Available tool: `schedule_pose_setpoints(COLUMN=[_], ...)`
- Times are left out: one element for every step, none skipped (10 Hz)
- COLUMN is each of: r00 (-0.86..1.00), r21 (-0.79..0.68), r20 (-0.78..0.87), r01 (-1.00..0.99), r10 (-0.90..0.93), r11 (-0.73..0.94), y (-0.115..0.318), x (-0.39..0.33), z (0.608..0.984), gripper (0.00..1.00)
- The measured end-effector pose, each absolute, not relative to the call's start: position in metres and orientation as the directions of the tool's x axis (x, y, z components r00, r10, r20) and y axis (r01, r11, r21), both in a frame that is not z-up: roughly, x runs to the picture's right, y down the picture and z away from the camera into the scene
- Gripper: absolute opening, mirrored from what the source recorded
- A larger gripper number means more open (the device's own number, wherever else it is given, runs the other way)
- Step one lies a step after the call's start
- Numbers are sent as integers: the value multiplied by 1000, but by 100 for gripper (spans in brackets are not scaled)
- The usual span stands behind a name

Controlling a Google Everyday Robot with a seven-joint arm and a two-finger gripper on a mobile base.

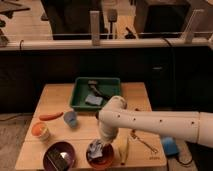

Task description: Wipe red bowl with towel

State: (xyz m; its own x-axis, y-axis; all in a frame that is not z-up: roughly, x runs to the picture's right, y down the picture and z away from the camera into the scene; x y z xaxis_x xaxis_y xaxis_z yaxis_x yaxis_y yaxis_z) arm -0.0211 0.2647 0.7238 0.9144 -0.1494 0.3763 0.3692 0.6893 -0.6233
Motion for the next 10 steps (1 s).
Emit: schedule_pose_setpoints(r00=[903,892,887,886,885,885,890,901,910,923], r21=[-622,-630,-635,-643,-657,-664,-673,-683,-688,-693], r20=[398,417,426,429,431,431,422,401,382,353], r01=[394,422,433,438,441,442,434,414,395,368], r10=[-161,-174,-177,-178,-175,-174,-171,-163,-158,-152], r11=[676,652,640,628,612,603,599,602,609,621], y=[269,279,286,293,301,306,309,310,309,307], x=[-34,-43,-46,-45,-42,-40,-35,-22,-11,5], z=[721,715,710,706,700,696,693,688,684,678], gripper=[0,0,0,0,0,0,0,0,0,0])
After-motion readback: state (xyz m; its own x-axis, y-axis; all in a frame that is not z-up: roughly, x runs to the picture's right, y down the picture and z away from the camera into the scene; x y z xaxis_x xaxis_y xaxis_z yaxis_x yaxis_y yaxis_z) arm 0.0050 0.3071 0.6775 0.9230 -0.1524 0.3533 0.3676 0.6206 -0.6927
